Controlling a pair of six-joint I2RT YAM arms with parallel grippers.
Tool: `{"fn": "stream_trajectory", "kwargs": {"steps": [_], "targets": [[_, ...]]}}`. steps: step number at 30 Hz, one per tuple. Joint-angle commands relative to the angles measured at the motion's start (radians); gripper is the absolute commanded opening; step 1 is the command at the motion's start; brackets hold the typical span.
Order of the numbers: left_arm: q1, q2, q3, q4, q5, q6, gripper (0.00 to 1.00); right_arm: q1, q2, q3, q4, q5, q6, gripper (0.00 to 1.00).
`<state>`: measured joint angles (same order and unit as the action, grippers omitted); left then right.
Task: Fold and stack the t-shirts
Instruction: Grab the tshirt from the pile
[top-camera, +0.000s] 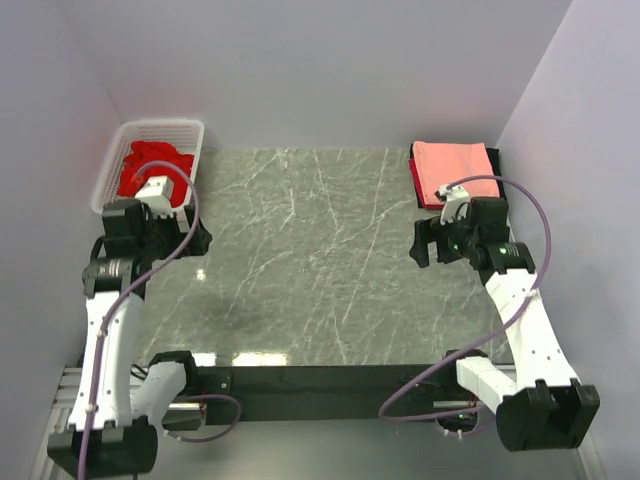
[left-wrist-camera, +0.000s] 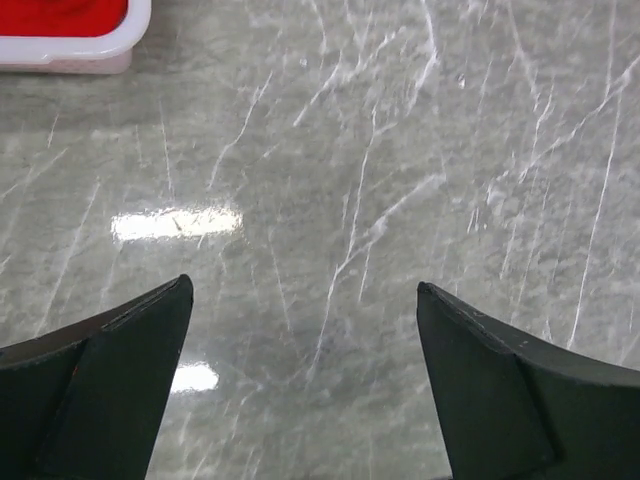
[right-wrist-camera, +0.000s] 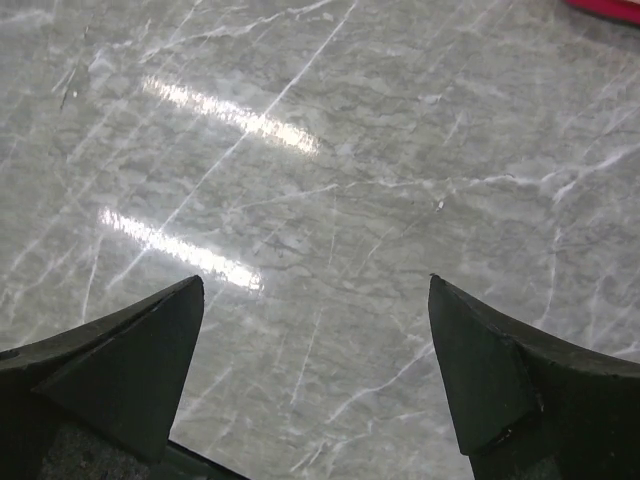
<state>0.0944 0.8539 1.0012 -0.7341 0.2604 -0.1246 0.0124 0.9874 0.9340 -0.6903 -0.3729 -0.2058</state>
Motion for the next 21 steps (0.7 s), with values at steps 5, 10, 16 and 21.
{"fn": "stream_trajectory", "kwargs": {"steps": [5, 10, 16, 21], "targets": [[0.039, 0.374, 0.399, -0.004, 0.011, 0.063, 1.00, -0.008, 0.158, 0.169, 0.061, 0.058, 0.086, 0.99], [0.097, 0.684, 0.705, 0.025, -0.023, 0.048, 0.99, -0.006, 0.313, 0.268, 0.038, 0.000, 0.042, 0.99], [0.156, 1.032, 1.012, -0.004, -0.076, 0.037, 0.97, -0.006, 0.505, 0.429, -0.001, -0.040, 0.023, 1.00], [0.176, 1.259, 1.155, 0.002, -0.110, 0.068, 0.82, -0.006, 0.646, 0.558, -0.038, -0.066, 0.029, 1.00]]}}
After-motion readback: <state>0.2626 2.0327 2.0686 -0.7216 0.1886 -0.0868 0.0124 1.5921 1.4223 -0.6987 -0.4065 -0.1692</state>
